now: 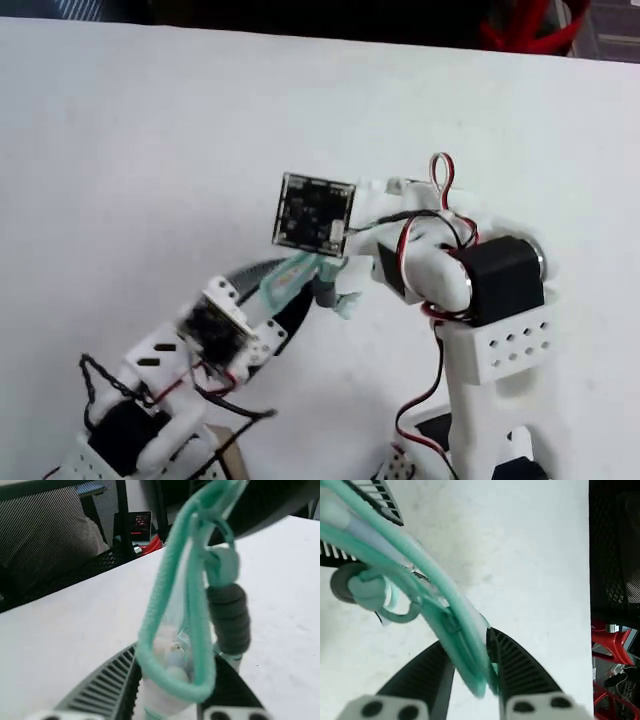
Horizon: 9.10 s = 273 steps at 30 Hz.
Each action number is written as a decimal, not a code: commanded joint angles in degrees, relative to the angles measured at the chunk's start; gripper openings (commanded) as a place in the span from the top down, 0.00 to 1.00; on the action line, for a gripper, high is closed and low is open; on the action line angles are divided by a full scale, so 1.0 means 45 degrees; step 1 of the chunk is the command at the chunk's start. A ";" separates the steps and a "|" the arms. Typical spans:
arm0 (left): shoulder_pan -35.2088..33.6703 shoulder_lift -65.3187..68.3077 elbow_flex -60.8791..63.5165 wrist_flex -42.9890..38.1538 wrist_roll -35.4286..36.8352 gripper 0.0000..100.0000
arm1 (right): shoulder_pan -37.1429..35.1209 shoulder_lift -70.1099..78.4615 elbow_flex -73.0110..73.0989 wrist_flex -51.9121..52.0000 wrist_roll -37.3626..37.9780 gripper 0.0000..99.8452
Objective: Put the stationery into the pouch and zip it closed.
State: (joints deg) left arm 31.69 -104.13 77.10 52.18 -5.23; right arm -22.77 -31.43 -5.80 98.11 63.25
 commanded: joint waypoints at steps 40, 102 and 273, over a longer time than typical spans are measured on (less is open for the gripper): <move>-0.1670 -0.0088 -0.1719 0.0176 -0.0313 0.81 | -0.3546 -0.5480 0.7541 -0.4210 -0.6759 0.98; -0.7726 -0.0068 -0.1700 -0.1954 -0.2403 0.98 | -0.3272 -1.1497 1.2269 -0.5304 -0.6759 0.98; -0.7297 -0.0088 0.4435 -0.4943 -0.0313 0.97 | -0.2374 0.7179 0.5294 -1.0168 -0.8733 0.98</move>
State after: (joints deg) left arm -1.45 -104.04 97.14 29.93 -6.90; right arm -28.31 1.71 17.32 54.42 24.04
